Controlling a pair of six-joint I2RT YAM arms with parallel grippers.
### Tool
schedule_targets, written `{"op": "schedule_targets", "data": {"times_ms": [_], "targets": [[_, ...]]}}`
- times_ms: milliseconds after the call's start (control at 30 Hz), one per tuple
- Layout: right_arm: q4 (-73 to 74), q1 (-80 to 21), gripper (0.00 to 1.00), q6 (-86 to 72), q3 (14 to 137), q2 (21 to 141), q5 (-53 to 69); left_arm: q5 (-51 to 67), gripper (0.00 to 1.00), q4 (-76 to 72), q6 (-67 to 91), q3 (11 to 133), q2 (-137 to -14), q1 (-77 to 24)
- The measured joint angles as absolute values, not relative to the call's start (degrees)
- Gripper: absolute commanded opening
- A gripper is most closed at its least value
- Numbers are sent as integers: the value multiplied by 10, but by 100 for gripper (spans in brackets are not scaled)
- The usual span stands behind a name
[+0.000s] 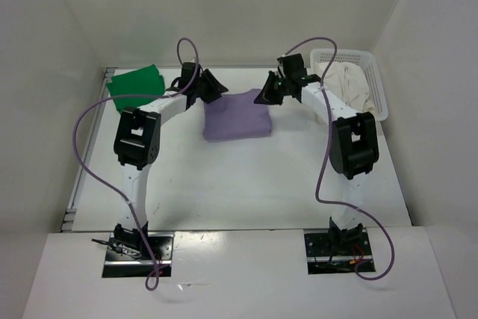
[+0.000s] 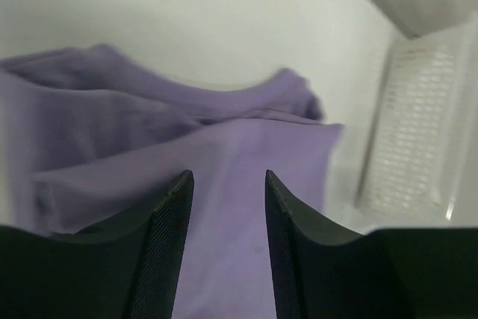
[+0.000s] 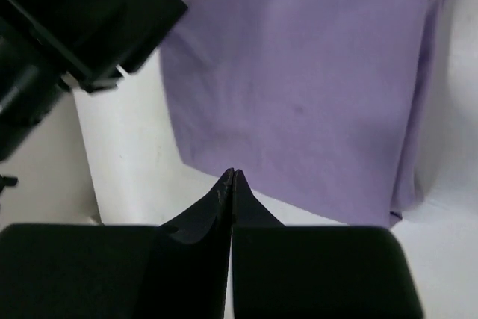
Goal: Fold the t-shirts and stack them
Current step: Smooth out wrinkles on the folded tshirt
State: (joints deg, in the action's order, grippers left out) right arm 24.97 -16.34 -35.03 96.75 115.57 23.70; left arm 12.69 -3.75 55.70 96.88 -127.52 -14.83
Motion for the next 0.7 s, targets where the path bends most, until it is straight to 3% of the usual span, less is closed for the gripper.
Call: {"op": "schedule_targets", "data": {"times_ms": [167,400,500,567,700], "targets": [[211,-161,1,-351,857,1168,240,125,50,-19,556,969,-1315,-125],[188,-156,1,-353,802,1185,227,120,50,-20,552,969,-1319,-103],[179,-156,1,-355,798,1185,222,121,60,-21,547,969,-1318,-99],[178,-156,7,-357,798,1184,220,123,66,-21,539,969,-1313,-98],[186,-155,31,-363,799,1164,216,119,70,-21,519,919,-1244,-97]]}}
